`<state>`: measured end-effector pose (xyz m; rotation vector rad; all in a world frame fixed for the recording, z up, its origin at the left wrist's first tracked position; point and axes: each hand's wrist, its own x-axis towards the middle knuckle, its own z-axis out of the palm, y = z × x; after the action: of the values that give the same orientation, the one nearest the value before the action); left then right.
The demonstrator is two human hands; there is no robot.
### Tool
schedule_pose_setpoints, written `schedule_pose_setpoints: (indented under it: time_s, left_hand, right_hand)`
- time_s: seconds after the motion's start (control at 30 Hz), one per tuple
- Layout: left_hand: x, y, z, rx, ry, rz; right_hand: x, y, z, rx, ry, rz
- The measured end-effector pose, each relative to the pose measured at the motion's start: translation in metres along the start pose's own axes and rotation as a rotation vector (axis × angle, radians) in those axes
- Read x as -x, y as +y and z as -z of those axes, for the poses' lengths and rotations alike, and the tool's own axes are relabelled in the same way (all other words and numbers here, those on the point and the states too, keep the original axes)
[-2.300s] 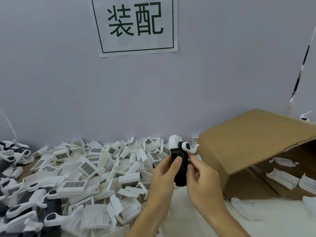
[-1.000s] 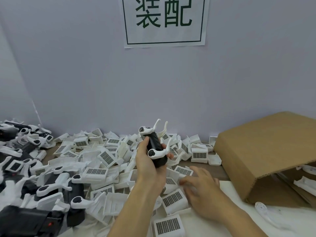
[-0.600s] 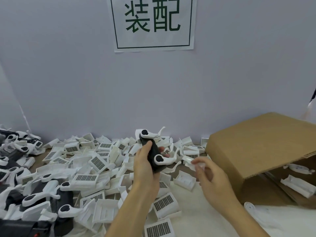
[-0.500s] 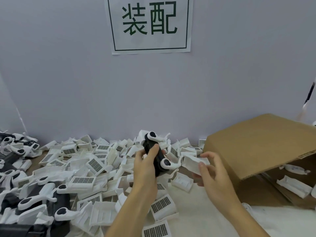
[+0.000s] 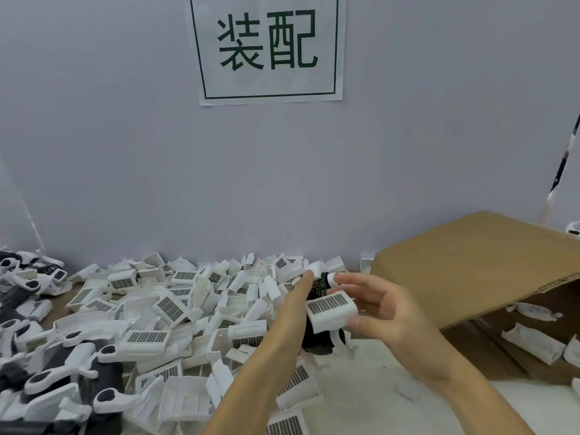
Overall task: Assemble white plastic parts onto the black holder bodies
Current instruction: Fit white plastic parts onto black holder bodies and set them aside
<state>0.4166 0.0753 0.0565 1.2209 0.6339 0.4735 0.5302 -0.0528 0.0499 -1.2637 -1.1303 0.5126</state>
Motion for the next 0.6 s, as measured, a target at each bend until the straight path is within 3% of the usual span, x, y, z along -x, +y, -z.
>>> schedule_pose_setpoints:
  time_s: [0.07,0.2,0.4,0.6]
  left_hand:
    - [0.000,-0.003,0.001,-0.058,-0.051,-0.042]
    - [-0.001,-0.007,0.000,-0.144,0.017,-0.090]
    - [-0.006,-0.009,0.000,-0.037,0.086,-0.152]
    - [-0.005,-0.012,-0.002,0.065,0.105,-0.212]
  right_hand:
    - [0.000,0.001,0.000,0.044,0.014,-0.024]
    - [-0.003,0.002,-0.004,0.091,0.159,-0.007]
    - [-0.008,0.011,-0.013,0.297,0.430,0.012]
    - [-0.009,0.008,-0.024,0.344,0.441,0.016]
